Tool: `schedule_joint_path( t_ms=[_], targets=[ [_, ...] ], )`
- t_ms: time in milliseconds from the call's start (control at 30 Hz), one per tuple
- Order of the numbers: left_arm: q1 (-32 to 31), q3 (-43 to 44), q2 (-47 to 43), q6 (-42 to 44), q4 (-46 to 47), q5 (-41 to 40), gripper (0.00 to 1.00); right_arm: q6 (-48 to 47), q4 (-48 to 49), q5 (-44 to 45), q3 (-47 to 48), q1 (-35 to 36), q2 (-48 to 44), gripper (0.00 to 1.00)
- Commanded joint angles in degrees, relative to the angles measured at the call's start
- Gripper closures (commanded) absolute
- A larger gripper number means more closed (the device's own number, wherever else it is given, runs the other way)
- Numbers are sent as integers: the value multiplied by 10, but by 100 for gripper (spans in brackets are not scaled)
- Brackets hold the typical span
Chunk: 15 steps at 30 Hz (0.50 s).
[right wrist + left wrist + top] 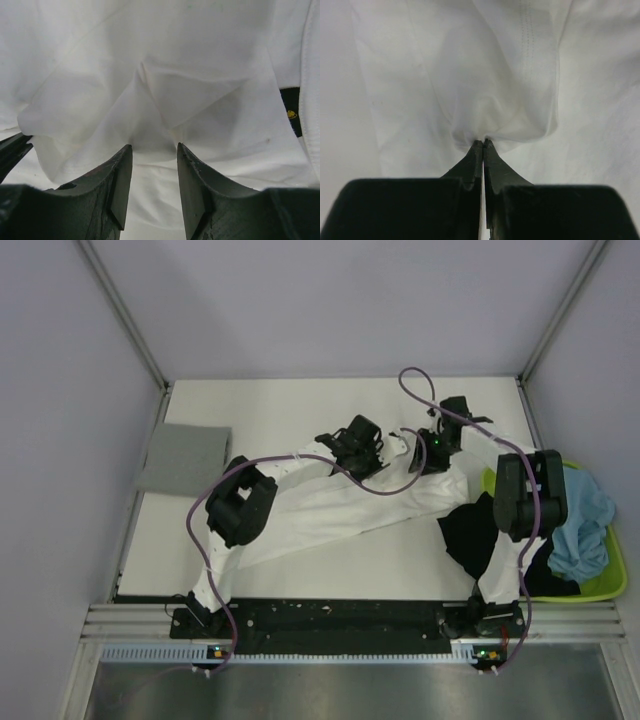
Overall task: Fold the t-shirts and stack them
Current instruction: Fold the other side of the tshirt into a rectangle
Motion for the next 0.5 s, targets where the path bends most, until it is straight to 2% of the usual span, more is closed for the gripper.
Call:
schedule_joint_path(
  t_ms=[0, 233, 267, 367, 467],
  targets=[
    [2, 6, -22, 2, 22, 7, 100, 8, 35, -11, 5, -4, 11, 59],
    [2, 7, -23, 6, 21, 8, 100, 13, 35, 0, -3, -5, 28, 59],
    [2, 7, -22, 6, 20, 8, 100, 14, 35, -4, -6, -6, 28, 62],
    [2, 7, -23, 5, 20, 9, 100, 14, 36, -2, -10, -7, 17, 87],
    [2, 6, -24, 9, 17, 10, 100, 13, 34, 15, -14, -10, -8, 99]
  ],
)
